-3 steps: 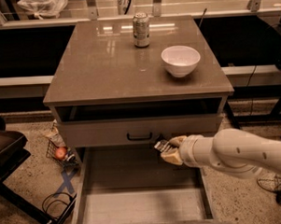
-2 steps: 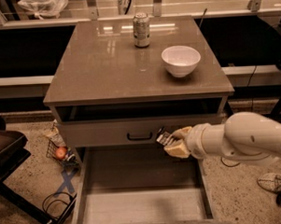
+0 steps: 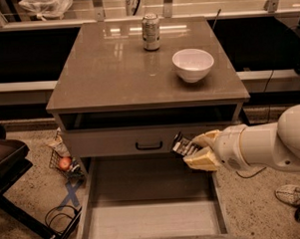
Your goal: Pick rxbar chocolate from middle drawer and place on counter
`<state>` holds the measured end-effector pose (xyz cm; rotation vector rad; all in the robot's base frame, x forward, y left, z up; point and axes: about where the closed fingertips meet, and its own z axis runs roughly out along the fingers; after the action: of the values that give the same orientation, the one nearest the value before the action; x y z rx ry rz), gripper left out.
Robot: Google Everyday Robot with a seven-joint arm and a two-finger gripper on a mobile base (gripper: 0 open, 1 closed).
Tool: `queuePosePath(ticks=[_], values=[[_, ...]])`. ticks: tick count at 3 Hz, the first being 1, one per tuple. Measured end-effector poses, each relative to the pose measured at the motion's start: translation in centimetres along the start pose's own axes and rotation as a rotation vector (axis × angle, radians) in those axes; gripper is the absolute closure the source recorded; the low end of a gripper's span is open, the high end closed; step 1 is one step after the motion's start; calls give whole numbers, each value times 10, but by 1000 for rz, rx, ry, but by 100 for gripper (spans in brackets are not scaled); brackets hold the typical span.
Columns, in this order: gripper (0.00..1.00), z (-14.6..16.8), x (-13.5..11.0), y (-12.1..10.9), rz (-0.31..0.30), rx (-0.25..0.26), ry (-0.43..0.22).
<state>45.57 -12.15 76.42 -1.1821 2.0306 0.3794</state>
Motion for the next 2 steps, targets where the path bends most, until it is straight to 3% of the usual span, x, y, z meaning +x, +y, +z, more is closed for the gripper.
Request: queuePosePath(ticks=[1,2], values=[[100,0,0,0,0,0,0],[100,0,-21,-4,-15,11,0]])
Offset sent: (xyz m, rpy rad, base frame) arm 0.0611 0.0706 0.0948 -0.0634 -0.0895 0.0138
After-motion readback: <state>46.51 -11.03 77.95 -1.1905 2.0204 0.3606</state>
